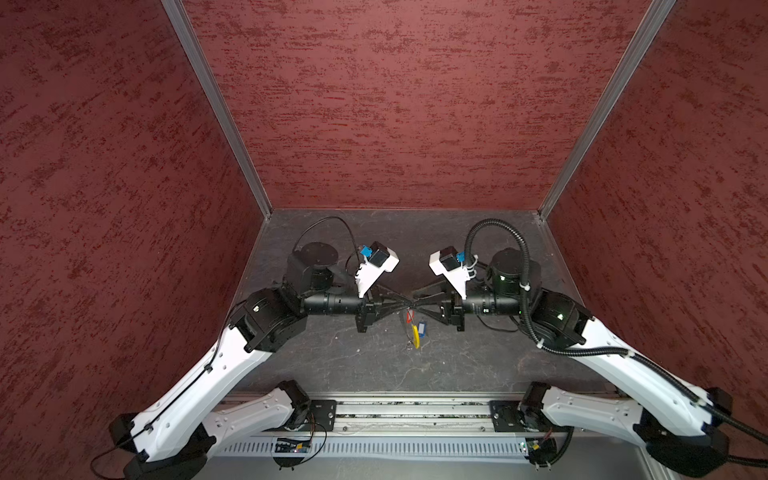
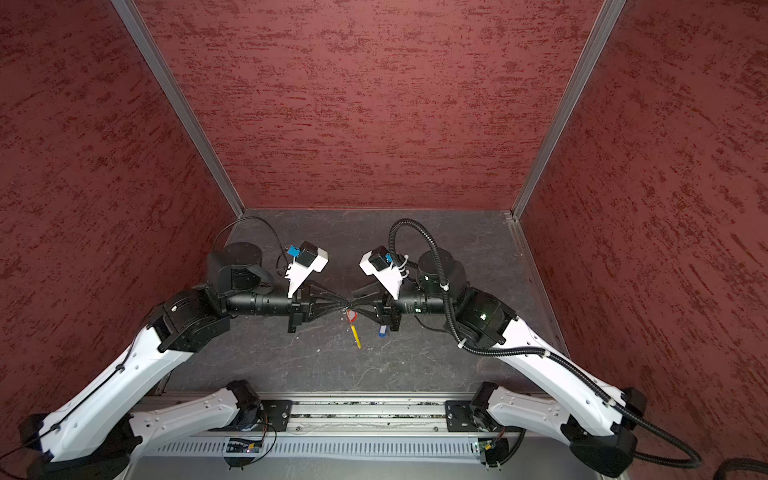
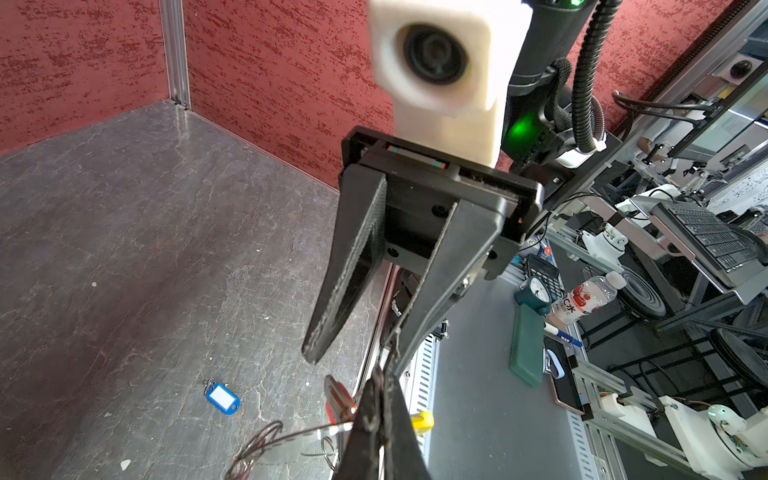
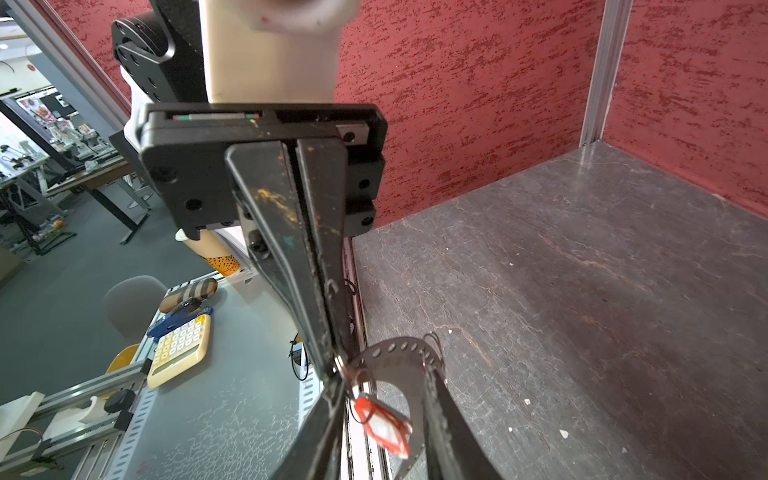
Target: Remove the keys from the keyring
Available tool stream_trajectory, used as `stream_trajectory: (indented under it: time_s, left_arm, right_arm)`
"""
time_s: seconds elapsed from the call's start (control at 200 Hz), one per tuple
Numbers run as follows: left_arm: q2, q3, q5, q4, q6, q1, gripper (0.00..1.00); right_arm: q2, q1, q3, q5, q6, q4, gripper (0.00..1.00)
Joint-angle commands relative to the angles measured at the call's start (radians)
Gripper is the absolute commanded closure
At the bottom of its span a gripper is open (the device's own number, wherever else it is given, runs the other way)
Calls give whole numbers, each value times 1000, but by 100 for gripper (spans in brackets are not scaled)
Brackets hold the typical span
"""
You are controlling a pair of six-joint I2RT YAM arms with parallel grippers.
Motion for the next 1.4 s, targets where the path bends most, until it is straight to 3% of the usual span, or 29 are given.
stream_trajectory:
  time_s: [0.0,0.24,0.571,1.392]
  left_arm:
    - [10,29,-2,-10,-1,-9,100]
    - [4,19,-15,41,-21,-9,100]
    - [-2,6,-80,67,-47,-9,100]
    - [-6,-29,-84,131,-89,-8,100]
  right_arm:
    - [-40,1,-18,39,-10,82,59]
    - [-137,1,-147,159,5,211,49]
    - [-190,23,-324,189,29,386,43]
    - [-75,86,-292,222,0,485,40]
